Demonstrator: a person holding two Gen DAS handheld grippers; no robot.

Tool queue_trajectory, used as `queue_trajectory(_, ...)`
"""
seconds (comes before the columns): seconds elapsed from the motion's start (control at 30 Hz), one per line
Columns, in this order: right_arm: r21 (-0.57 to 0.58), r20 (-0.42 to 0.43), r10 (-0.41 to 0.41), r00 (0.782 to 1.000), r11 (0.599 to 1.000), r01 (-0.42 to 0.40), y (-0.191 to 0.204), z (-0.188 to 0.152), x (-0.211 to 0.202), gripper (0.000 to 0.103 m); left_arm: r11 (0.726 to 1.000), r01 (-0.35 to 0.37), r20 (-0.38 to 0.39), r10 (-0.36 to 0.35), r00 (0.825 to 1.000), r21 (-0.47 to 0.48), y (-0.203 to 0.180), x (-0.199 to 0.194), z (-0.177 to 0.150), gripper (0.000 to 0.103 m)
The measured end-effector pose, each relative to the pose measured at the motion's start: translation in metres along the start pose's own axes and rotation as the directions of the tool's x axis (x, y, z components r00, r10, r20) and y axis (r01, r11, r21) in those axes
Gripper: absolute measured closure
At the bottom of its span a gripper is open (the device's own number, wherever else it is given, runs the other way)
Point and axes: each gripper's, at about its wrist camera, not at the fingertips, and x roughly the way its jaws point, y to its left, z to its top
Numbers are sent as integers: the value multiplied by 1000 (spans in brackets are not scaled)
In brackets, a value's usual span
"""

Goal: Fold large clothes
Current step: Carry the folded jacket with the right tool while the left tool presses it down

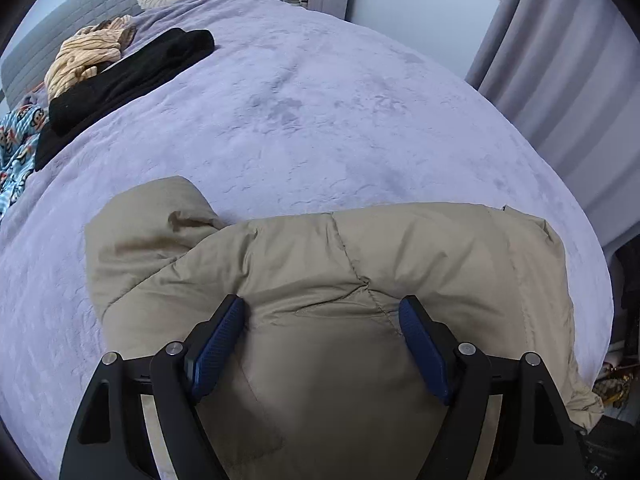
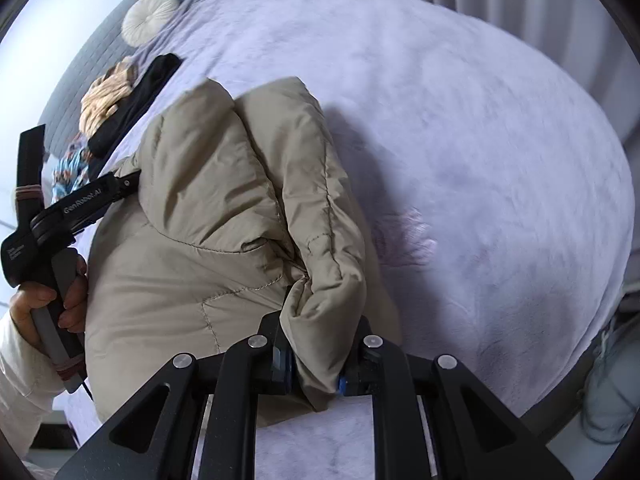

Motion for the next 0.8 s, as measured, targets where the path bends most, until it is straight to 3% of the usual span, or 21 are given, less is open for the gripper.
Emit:
queue_trajectory(0.1,41,-20,25,999,999,-24,-23,3,18,83,1000,-24,-3,24,1000,11,-6,5,1,24)
queue_trajectory(0.2,115,-91,102,991,989,-91,-40,9,22,77,1000,-26,-3,26,1000,8,0,3,-4,23)
queue_trajectory(0.27,111,-109,90,990,991,-78,-44,17,7,64,1000,-21,-8,21,1000,-4,5,4,-4,23)
queue_trajectory(0.33,61,-50,67,997,996,-63,-43,27,-24,57,1000,-16,-7,16,1000,-12,7,5,-4,22)
queue_trajectory(0.4,8,29,88,996,996,-88,-38,44,-51,43,1000,-16,-1,16,1000,-15,7,5,-5,22)
queue_trajectory(0.5,-42,49,184,982,982,-182,-24,84,-56,36,1000,-26,7,26,1000,-15,5,4,-6,22)
queue_trajectory(0.63,4,-40,342,939,940,-342,4,146,6,36,999,-40,15,40,999,-26,8,-2,-8,22)
queue_trajectory(0.67,30,-64,361,930,933,-360,11,155,23,45,999,-42,15,43,999,-30,8,-2,-9,22)
queue_trajectory(0.7,64,-94,383,919,923,-378,15,164,42,77,998,-49,13,50,999,-32,8,-2,-8,22)
queue_trajectory(0.73,92,-131,385,914,922,-375,18,169,61,93,998,-55,11,55,998,-34,8,-1,-7,22)
queue_trajectory(0.8,78,-173,288,942,957,-279,26,170,85,97,997,-62,3,62,998,-35,6,2,-5,22)
